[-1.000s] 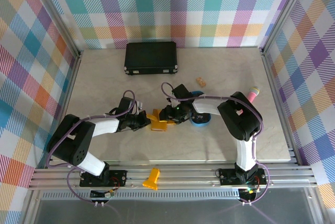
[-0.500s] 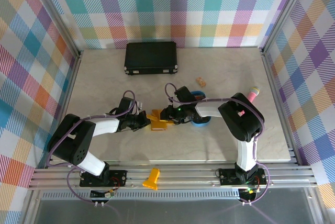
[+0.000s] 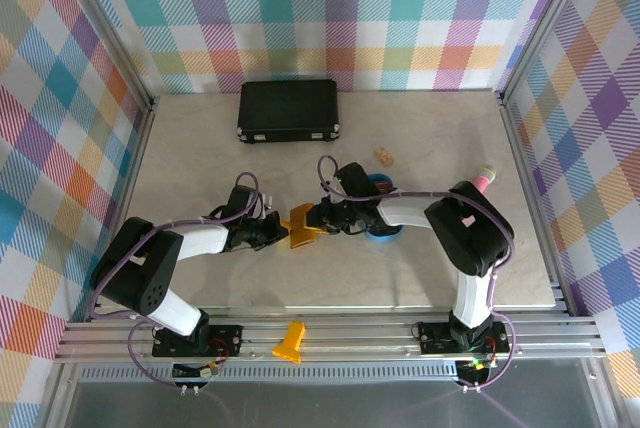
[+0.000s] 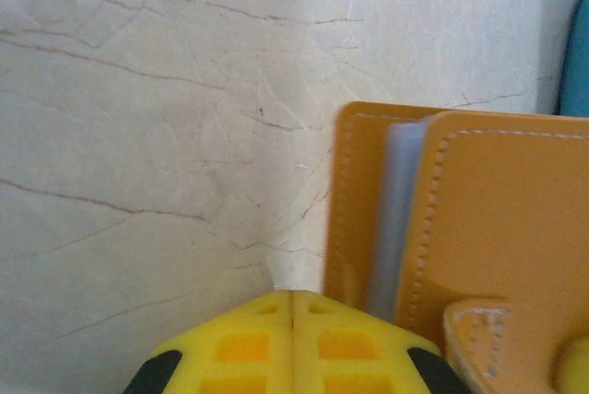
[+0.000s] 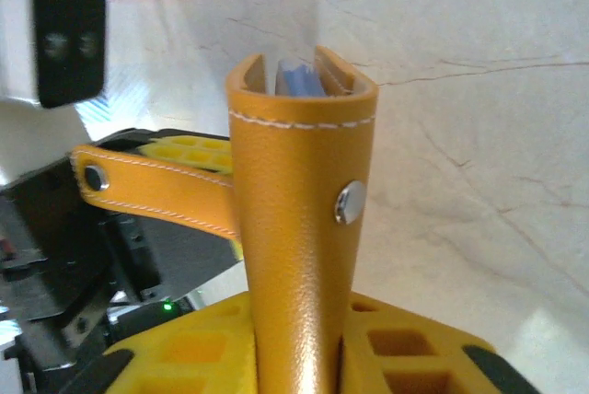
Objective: Put the credit cards into the card holder
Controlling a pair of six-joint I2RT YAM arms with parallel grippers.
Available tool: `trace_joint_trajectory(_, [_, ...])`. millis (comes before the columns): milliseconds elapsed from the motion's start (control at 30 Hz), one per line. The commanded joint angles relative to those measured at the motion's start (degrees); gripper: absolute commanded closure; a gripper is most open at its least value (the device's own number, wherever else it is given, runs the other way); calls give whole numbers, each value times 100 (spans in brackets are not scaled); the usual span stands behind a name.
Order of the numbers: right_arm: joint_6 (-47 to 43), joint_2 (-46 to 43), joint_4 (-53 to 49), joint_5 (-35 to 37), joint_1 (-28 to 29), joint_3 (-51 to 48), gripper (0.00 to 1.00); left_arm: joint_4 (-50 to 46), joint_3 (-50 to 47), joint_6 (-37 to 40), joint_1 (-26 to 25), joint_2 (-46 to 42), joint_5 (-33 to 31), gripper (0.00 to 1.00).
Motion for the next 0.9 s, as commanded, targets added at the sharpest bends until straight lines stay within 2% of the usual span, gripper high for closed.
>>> trace_joint_trajectory(0, [-280,-484,-203,220,-25,-28,87,-367,178,63,-54,-309,-35,97])
trace_joint_trajectory(100, [-670,-870,-937,650,-74,150,100,-926,180,133,83,-854,-82,97])
trace_joint_trajectory(200, [-1225,-1317,-2113,1338,-69,578,100,-1718,277,307,171,-1556,-127,97])
trace_joint_trajectory(267, [-1547,-1615,-3149,2213,3,969,100,-2252,398,472,172,-2041,-189,97])
trace_joint_trajectory(367, [-1787,-1841,-4841,4099,351,1755,100,-3233,617,662,180,-2796,-330,96])
trace_joint_trajectory(533, [-999,-1346,-6996,6375,1221,3019,100,-4178,941,709,223,-3737,-505,95])
trace_joint_trajectory(567, [-804,-1151,-7386,6644,1364,3253,100,-4292,993,705,227,-3803,-513,95])
trace_joint_trajectory(733, [20,-220,-8927,7705,2040,4191,100,-4820,1234,790,242,-3803,-558,95])
trace_joint_trajectory(867, [501,317,-9711,8019,2318,4663,100,-5041,1274,980,264,-3891,-599,95])
